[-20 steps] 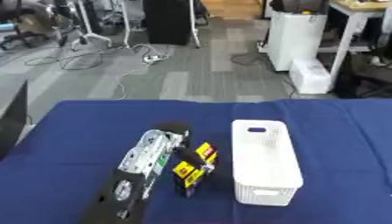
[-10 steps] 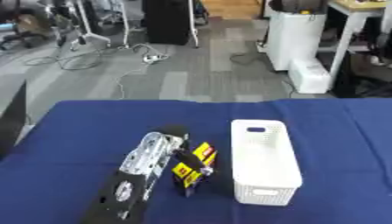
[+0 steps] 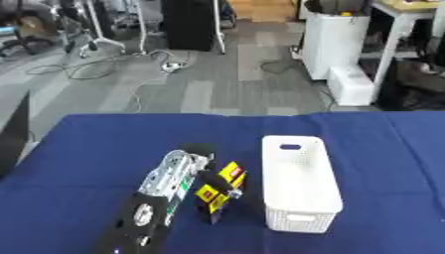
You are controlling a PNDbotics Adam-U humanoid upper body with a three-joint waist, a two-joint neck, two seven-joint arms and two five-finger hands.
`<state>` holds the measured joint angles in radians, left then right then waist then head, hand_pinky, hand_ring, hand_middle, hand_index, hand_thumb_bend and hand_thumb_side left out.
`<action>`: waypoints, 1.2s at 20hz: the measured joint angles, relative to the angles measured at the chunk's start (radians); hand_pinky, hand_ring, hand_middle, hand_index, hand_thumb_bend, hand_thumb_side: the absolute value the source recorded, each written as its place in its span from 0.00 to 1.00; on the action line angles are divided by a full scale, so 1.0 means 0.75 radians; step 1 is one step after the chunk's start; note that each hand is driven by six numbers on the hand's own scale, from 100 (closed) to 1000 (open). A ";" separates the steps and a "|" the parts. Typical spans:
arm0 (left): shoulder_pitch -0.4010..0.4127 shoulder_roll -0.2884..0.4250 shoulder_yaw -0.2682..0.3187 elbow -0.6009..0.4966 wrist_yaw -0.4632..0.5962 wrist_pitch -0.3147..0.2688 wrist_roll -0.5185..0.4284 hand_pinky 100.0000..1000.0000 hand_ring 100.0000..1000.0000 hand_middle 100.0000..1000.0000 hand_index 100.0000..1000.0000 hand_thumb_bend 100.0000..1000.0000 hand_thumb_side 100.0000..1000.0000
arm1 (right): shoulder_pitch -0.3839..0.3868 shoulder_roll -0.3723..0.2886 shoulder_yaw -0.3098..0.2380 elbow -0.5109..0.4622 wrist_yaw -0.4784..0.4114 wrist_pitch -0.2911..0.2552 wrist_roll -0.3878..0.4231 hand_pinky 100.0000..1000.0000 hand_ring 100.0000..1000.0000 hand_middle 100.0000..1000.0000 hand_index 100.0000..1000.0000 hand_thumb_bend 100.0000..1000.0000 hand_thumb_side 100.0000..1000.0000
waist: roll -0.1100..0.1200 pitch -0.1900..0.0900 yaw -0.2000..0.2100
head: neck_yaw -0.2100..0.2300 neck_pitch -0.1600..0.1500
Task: Pick up objects on the table and place them in the box.
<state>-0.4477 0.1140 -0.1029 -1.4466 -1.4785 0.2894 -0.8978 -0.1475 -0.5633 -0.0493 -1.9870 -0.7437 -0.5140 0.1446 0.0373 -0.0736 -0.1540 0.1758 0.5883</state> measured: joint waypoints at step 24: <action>-0.073 0.014 0.000 0.209 -0.044 -0.014 -0.002 0.49 0.72 0.80 0.68 0.87 0.65 | -0.012 0.000 0.000 0.000 -0.018 0.012 0.000 0.17 0.40 0.49 0.49 0.00 1.00 | 0.005 0.000 -0.020 | 0.000 0.000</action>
<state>-0.5022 0.1242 -0.1030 -1.2896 -1.5113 0.2787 -0.8993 -0.1566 -0.5633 -0.0493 -1.9870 -0.7571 -0.5049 0.1445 0.0412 -0.0737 -0.1693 0.1758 0.5882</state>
